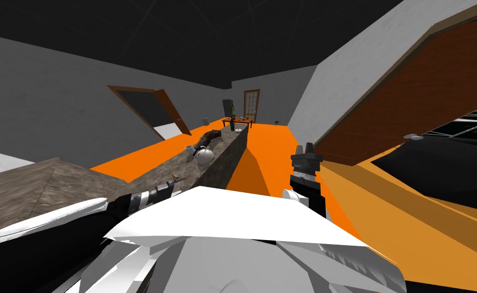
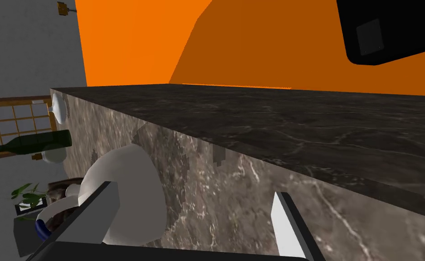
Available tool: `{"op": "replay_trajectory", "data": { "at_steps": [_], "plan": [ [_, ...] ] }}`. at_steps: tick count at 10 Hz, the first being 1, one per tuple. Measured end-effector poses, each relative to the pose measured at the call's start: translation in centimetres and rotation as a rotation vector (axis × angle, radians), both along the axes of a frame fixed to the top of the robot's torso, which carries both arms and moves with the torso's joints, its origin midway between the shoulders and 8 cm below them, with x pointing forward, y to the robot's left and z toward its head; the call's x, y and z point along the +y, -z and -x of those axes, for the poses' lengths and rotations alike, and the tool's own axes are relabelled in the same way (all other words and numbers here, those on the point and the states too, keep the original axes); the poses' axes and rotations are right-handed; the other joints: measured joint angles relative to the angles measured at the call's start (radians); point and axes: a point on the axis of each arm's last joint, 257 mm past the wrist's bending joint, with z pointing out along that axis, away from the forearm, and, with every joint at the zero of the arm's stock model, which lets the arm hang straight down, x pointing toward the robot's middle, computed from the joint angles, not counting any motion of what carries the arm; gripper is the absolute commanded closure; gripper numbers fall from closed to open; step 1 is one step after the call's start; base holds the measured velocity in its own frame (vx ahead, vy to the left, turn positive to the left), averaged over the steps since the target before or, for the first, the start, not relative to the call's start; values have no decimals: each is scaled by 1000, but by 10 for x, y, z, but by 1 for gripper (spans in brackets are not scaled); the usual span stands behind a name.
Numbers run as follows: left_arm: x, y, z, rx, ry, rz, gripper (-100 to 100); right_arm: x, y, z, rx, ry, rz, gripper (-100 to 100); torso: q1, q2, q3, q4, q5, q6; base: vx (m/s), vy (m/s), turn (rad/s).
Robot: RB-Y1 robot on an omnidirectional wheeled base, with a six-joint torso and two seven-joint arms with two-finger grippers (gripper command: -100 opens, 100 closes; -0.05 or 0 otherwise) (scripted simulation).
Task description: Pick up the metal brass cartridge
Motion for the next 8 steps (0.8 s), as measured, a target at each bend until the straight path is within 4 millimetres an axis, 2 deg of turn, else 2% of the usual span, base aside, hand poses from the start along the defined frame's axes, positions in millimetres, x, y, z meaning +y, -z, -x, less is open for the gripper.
{"op": "replay_trajectory", "data": {
  "at_steps": [8],
  "plan": [
    [55,28,57,256,-133,-66,-100,0,0,0,0,0,0,0,-2,-1,-1,0,0,0,59,61,-93]
  ]
}}
